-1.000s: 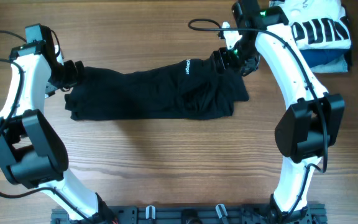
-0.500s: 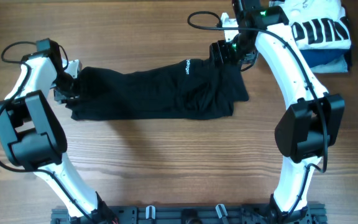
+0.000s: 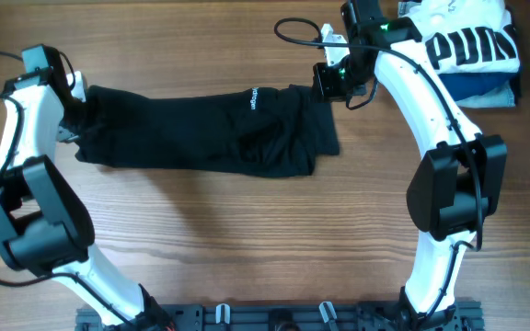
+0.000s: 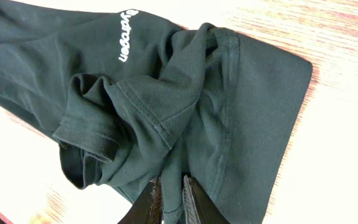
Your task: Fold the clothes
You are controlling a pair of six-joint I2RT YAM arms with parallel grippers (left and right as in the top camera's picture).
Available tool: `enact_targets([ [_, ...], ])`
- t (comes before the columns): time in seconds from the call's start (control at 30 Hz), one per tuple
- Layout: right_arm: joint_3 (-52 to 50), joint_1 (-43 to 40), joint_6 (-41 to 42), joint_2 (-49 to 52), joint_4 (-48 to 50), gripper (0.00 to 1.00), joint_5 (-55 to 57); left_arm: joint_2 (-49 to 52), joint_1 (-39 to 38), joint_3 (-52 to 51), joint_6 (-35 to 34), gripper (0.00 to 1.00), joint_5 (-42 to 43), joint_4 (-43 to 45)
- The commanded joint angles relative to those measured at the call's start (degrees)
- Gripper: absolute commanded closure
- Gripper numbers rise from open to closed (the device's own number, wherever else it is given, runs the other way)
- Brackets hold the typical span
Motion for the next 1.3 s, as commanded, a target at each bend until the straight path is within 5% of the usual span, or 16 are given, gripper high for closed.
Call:
enact_targets([
  [0.0, -0.5, -0.2, 0.5, 0.7, 0.8, 0.87, -1.8, -2.4, -3.3, 1.0, -1.0, 0.96, -0.9, -1.5],
  [0.4, -0.5, -0.2, 0.5, 0.7, 1.5, 0.74, -1.7, 1.1, -25.4, 0.9, -4.2, 0.92, 2.8, -2.0],
  [0.43, -0.5, -0.2, 0.4, 0.7, 1.5, 0.72, -1.7, 1.5, -25.9, 0.9, -4.2, 0.80, 2.8, -1.8],
  [0.47, -0.5, -0.2, 0.4, 0.7, 1.5, 0.70, -1.7, 1.8, -26.6, 0.9, -4.2, 0.26, 3.1, -1.0],
  [0.5, -0.5, -0.2, 0.4, 0.7, 1.6, 0.70, -1.7, 1.8, -27.1, 0.9, -4.2, 0.00, 3.3, -0.2],
  [0.8, -1.0, -2.1, -0.1, 0.8, -0.9, 0.53, -0.3, 1.8, -30.0, 0.9, -6.1, 0.00, 10.8, 3.1],
  [0.97, -9.7, -2.1, -0.3, 1.6, 5.6, 0.47, 0.0, 1.4, -30.8, 3.3, -6.9, 0.00, 14.0, 3.8],
  [1.13, -16.9, -4.4, 0.0, 1.6, 11.6, 0.00, 0.1, -2.6, -30.8, 16.1, -7.4, 0.00, 13.6, -3.6],
  [1.27, -22.5, -7.5, -3.5, 1.8, 17.9, 0.00, -6.9, -8.0, -30.8, 19.1, -7.4, 0.00, 8.3, -5.8],
])
